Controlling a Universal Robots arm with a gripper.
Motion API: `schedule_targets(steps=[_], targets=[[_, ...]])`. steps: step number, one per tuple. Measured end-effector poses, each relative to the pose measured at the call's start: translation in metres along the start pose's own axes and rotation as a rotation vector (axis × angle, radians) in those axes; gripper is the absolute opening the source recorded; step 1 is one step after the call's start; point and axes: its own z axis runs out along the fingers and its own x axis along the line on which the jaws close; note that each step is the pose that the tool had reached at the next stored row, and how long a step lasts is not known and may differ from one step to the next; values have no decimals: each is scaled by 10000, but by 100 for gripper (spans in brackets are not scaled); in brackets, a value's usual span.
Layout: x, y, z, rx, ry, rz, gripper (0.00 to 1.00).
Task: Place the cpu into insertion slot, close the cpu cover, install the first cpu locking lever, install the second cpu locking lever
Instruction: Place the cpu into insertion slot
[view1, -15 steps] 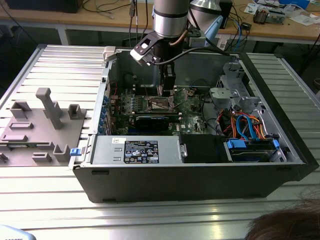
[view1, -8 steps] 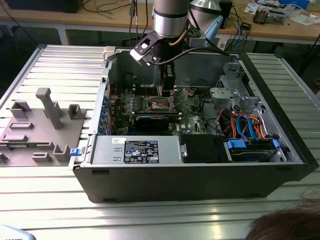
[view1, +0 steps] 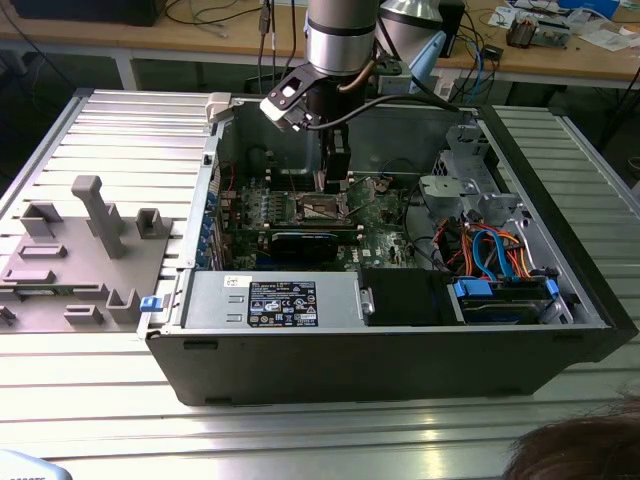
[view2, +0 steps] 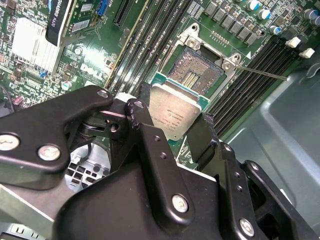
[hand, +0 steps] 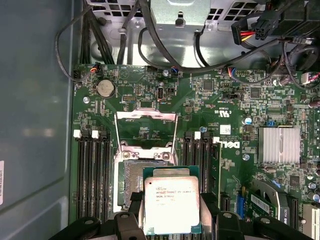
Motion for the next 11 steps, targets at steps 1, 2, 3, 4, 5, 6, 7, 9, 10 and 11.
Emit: schedule_targets(steps=[1,2,3,4,5,6,7,9,10,11], targets=[[0,0,0,1,-5,14,54],[0,0,1,1,-9,29,54],[0,0,1,2,-13,42,54],[0,0,1,1,-16,51,54],[0,0,2,2,-19,61,54],[0,0,2,3,-23,78,54],[0,0,2,3,-26,86,54],[0,0,3,4,-31,107,54],[0,0,3,4,-33,116,54],[0,0,3,5,-35,130,54]])
